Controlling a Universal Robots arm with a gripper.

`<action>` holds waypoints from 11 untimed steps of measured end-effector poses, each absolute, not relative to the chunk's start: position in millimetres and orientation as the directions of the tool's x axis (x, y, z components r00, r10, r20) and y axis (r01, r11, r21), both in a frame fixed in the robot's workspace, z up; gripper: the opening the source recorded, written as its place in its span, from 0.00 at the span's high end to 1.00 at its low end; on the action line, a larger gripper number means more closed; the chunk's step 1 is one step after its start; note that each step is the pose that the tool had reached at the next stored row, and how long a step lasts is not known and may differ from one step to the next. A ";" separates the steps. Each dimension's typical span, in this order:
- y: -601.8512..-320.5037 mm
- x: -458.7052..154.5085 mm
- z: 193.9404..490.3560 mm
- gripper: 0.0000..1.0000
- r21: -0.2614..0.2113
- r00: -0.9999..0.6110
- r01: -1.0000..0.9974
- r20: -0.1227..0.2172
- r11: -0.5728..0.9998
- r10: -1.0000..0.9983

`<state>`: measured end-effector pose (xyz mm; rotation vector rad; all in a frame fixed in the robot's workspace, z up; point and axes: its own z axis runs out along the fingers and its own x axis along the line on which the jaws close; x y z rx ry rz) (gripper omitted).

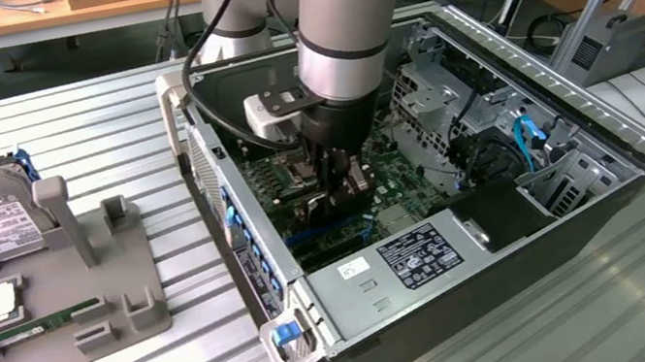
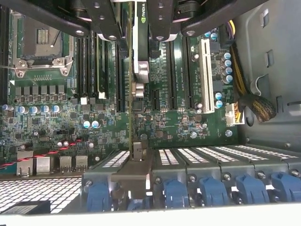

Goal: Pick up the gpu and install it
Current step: 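Insert the gpu into the slot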

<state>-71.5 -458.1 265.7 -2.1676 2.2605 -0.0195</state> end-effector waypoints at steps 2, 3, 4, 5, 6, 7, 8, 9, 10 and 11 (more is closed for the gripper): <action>-458.1 -71.5 264.5 0.73 -0.016 -0.042 -0.999 0.002 0.042 -0.999; -458.1 -71.5 264.0 0.73 -0.016 -0.042 -0.999 0.002 0.042 -0.999; -458.1 -71.6 263.7 0.73 -0.016 -0.042 -0.999 0.002 0.042 -0.999; -458.1 -71.6 263.1 0.73 -0.016 -0.042 -0.999 0.002 0.042 -0.999; -458.1 -71.7 263.0 0.73 -0.016 -0.042 -0.999 0.002 0.042 -0.999; -458.1 -71.7 263.0 0.73 -0.016 -0.042 -0.999 0.002 0.042 -0.999; -458.1 -71.7 263.0 0.73 -0.016 -0.042 -0.999 0.002 0.042 -0.999; -458.1 -71.7 263.0 0.73 -0.016 -0.042 -0.999 0.002 0.042 -0.999; -458.1 -71.7 263.0 0.73 -0.016 -0.042 -0.999 0.002 0.042 -0.999; -458.1 -71.7 262.9 0.73 -0.016 -0.042 -0.999 0.002 0.042 -0.999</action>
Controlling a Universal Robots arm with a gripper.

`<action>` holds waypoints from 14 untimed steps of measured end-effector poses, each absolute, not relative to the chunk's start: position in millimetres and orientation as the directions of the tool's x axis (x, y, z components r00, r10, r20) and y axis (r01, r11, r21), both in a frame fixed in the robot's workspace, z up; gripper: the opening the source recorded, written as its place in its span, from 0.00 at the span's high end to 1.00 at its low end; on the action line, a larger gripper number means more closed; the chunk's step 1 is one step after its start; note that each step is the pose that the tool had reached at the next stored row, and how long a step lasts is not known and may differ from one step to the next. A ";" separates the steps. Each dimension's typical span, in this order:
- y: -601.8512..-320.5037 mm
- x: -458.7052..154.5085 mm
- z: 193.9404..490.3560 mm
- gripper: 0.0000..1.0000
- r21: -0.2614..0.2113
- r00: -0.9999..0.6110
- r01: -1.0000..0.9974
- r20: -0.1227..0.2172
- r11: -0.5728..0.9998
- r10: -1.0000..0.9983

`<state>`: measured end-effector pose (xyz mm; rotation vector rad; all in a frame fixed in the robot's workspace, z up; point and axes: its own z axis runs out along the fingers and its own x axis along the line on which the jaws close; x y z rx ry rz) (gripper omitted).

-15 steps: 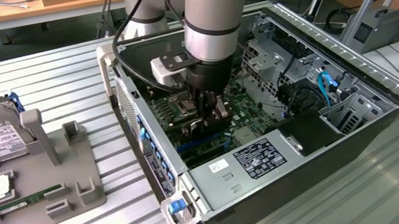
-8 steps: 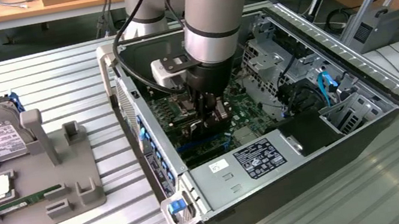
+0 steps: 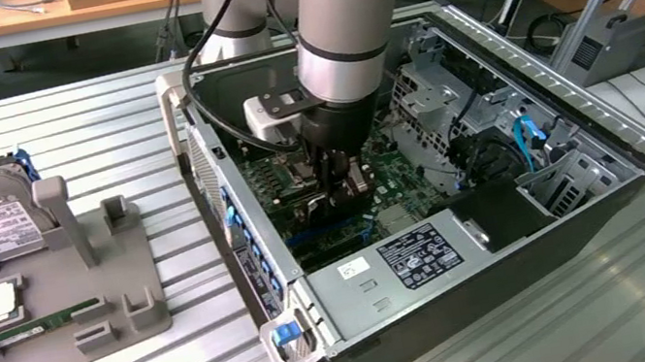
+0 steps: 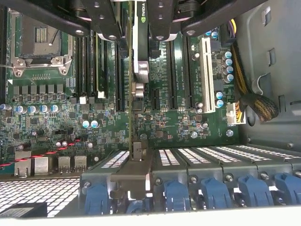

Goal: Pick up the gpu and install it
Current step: 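Insert the gpu into the slot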

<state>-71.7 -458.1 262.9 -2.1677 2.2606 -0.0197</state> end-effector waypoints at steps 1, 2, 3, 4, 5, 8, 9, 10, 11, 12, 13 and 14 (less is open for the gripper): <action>-458.1 -71.7 263.0 0.73 -0.016 -0.042 -0.999 0.002 0.042 -0.999; -458.1 -71.7 263.0 0.73 -0.016 -0.042 -0.999 0.002 0.042 -0.999; -458.1 -71.7 263.0 0.73 -0.016 -0.041 -0.999 0.002 0.041 -0.999; -458.1 -71.7 262.9 0.73 -0.016 -0.040 -0.999 0.002 0.040 -0.999; -458.1 -71.8 263.0 0.73 -0.016 -0.039 -0.999 0.002 0.039 -0.999; -458.1 -72.4 265.0 0.73 -0.016 -0.039 -0.999 0.002 0.039 -0.999; -458.1 -72.5 265.2 0.73 -0.017 -0.039 -0.999 0.001 0.039 -0.999; -458.1 -72.7 265.3 0.73 -0.017 -0.039 -0.999 0.001 0.039 -0.999; -458.0 -72.8 265.4 0.73 -0.017 -0.039 -0.999 0.001 0.039 -0.999; -458.0 -72.8 265.5 0.73 -0.017 -0.036 -0.999 0.002 0.036 -0.999; -457.6 -72.8 265.6 0.73 -0.017 -0.029 -0.999 0.002 0.029 -1.000; -457.4 -72.8 265.4 0.73 -0.017 -0.028 -0.999 0.002 0.028 -1.000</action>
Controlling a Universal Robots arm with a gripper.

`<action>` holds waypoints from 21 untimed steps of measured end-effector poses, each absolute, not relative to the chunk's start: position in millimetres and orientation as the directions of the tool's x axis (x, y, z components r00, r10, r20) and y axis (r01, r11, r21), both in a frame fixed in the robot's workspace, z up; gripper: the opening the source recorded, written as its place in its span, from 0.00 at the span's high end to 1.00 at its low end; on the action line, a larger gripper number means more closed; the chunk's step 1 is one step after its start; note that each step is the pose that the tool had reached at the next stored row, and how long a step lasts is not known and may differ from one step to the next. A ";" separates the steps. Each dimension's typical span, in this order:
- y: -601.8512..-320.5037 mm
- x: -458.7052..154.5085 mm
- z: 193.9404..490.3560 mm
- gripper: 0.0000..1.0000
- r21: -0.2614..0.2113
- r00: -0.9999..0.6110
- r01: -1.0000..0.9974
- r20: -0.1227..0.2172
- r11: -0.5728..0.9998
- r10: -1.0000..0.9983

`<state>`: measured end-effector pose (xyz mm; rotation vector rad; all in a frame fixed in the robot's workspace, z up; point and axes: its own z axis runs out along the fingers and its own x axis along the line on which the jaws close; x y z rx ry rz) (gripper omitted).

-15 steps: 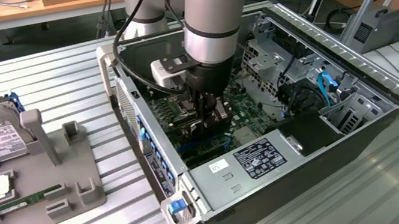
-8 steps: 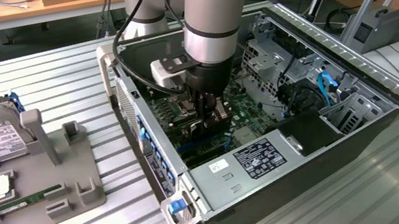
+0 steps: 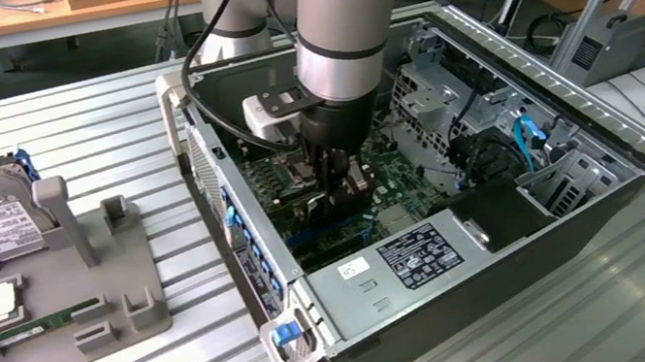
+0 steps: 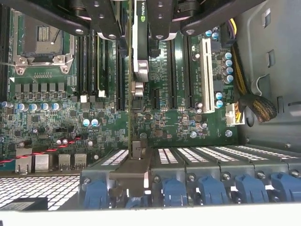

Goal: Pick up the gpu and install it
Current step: 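Insert the gpu into the slot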

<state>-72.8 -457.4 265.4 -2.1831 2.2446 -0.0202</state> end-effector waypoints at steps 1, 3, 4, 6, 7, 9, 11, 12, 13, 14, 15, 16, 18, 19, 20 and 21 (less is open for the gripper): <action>-457.3 -72.8 264.3 0.73 -0.017 -0.028 -0.999 0.001 0.028 -1.000; -457.0 -72.9 263.4 0.73 -0.016 -0.028 -0.999 0.001 0.028 -1.000; -456.6 -72.9 263.1 0.73 -0.016 -0.028 -0.999 0.001 0.028 -1.000; -455.5 -72.9 262.9 0.73 -0.016 -0.028 -0.999 0.001 0.028 -1.000; -455.4 -72.9 262.9 0.73 -0.017 -0.027 -0.999 0.001 0.027 -1.000; -455.4 -73.2 263.1 0.73 -0.017 -0.028 -0.999 0.001 0.027 -1.000; -455.4 -73.6 263.3 0.73 -0.017 -0.028 -0.999 0.001 0.028 -1.000; -455.4 -74.1 264.2 0.73 -0.018 -0.028 -0.999 0.001 0.028 -1.000; -455.4 -74.1 264.6 0.73 -0.018 -0.027 -0.999 0.001 0.027 -1.000; -455.4 -74.1 264.6 0.73 -0.019 -0.027 -0.999 0.001 0.027 -1.000; -455.4 -74.2 264.7 0.73 -0.018 -0.028 -0.999 0.000 0.028 -1.000; -455.5 -74.3 264.9 0.73 -0.018 -0.028 -0.999 -0.001 0.028 -1.000; -455.4 -74.2 264.6 0.73 -0.018 -0.027 -0.999 -0.005 0.028 -1.000; -455.4 -74.2 264.4 0.73 -0.018 -0.027 -0.999 -0.008 0.027 -1.000; -455.4 -74.2 263.9 0.73 -0.018 -0.027 -0.999 -0.011 0.028 -1.000; -455.4 -74.2 263.3 0.73 -0.018 -0.027 -0.999 -0.013 0.028 -1.000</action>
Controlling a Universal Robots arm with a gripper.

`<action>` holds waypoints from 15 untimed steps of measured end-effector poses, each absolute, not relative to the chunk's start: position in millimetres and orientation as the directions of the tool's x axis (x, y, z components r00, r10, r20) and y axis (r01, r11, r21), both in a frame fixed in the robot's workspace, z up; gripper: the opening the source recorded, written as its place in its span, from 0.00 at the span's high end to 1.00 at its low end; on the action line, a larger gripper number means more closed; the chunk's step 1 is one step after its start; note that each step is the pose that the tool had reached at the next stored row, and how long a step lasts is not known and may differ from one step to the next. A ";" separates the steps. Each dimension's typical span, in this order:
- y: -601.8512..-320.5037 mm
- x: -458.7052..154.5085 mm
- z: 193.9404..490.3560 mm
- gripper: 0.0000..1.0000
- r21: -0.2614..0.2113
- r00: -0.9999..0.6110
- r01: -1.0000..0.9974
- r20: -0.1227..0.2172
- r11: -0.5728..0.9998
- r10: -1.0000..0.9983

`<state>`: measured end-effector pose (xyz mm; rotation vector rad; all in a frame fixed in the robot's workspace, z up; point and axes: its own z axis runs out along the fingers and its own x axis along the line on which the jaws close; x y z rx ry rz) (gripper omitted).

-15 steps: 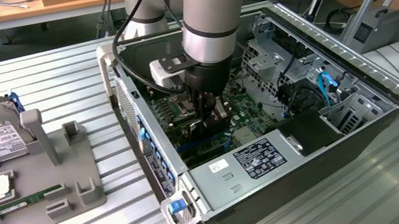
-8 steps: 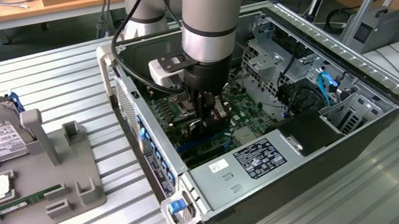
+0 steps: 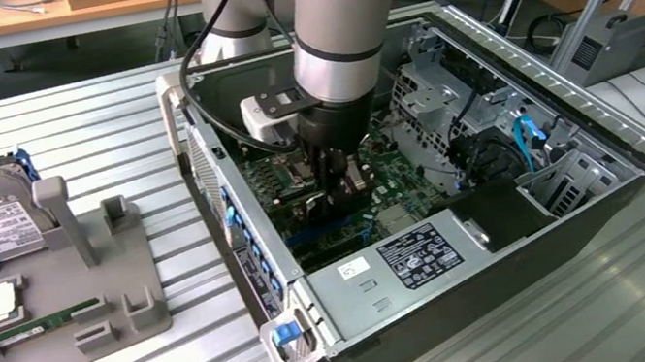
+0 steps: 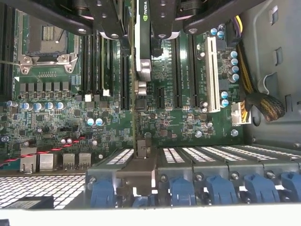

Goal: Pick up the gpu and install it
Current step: 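Insert the gpu into the slot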

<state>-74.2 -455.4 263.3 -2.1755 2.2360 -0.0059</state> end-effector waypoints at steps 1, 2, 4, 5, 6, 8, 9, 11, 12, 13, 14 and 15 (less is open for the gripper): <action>-455.4 -74.2 263.3 0.73 -0.018 -0.027 -0.999 -0.013 0.028 -1.000; -455.4 -74.2 263.1 0.73 -0.018 -0.027 -0.999 -0.011 0.027 -1.000; -455.3 -74.3 263.1 0.73 -0.019 -0.027 -0.999 -0.003 0.027 -1.000; -455.1 -74.2 263.1 0.73 -0.019 -0.027 -0.999 -0.001 0.027 -1.000; -454.9 -74.3 263.1 0.73 -0.019 -0.027 -0.999 -0.001 0.027 -1.000; -454.8 -74.3 262.9 0.73 -0.018 -0.027 -0.999 -0.001 0.027 -1.000; -454.7 -74.3 262.4 0.73 -0.018 -0.027 -0.999 -0.002 0.027 -1.000; -454.8 -74.3 261.1 0.73 -0.018 -0.027 -0.999 -0.002 0.027 -1.000; -454.8 -74.3 260.8 0.73 -0.018 -0.027 -0.999 -0.002 0.027 -1.000; -454.8 -74.3 260.6 0.73 -0.018 -0.027 -0.999 -0.002 0.027 -1.000; -454.8 -74.3 260.5 0.73 -0.018 -0.027 -0.999 -0.002 0.027 -1.000; -454.7 -74.2 260.1 0.73 -0.019 -0.027 -0.999 -0.003 0.027 -1.000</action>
